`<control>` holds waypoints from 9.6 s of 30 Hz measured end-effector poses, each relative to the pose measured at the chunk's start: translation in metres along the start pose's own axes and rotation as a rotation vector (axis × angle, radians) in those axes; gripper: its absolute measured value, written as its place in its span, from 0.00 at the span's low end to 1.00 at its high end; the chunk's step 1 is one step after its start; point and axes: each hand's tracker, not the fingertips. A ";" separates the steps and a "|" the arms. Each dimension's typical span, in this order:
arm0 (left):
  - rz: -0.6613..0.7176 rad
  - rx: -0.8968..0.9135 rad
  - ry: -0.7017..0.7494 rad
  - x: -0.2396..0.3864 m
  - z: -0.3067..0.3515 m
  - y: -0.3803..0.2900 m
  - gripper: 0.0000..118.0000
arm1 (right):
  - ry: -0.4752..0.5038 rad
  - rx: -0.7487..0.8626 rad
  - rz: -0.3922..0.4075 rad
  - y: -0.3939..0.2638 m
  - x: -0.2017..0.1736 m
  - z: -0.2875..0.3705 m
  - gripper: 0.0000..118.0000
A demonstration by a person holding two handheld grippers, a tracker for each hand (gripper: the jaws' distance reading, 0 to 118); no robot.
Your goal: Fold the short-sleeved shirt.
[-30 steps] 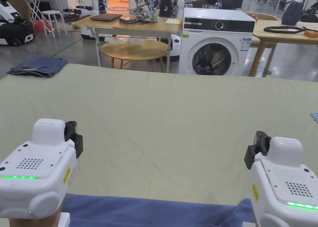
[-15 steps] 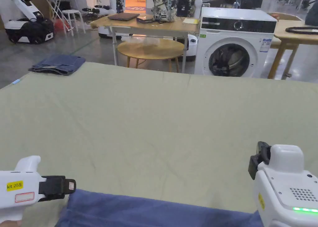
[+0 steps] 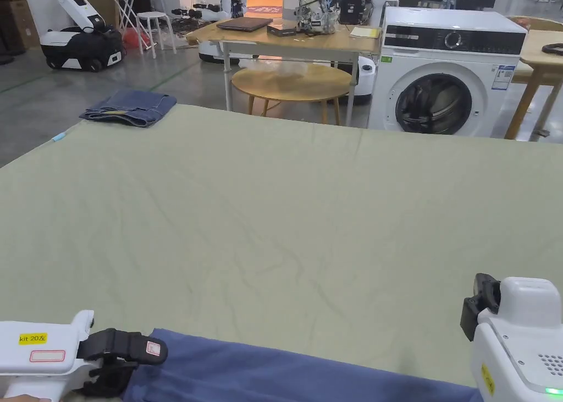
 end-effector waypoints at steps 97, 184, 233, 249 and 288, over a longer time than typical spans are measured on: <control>-0.252 -0.229 0.193 0.130 -0.257 -0.093 0.02 | -0.014 -0.060 -0.055 -0.004 0.029 0.013 0.00; -0.661 -0.008 0.651 0.269 -0.151 -0.089 0.04 | 0.031 -0.023 -0.058 0.006 0.022 -0.001 0.00; -0.405 -0.212 0.278 0.182 -0.292 -0.114 0.00 | -0.008 -0.030 -0.077 0.000 0.037 0.008 0.00; -1.020 0.940 0.673 0.253 -0.134 -0.071 0.00 | -0.058 0.136 -0.122 0.037 0.022 -0.008 0.00; -0.844 0.689 0.668 0.163 -0.084 -0.102 0.00 | 0.156 -0.393 0.021 -0.109 -0.075 0.000 0.00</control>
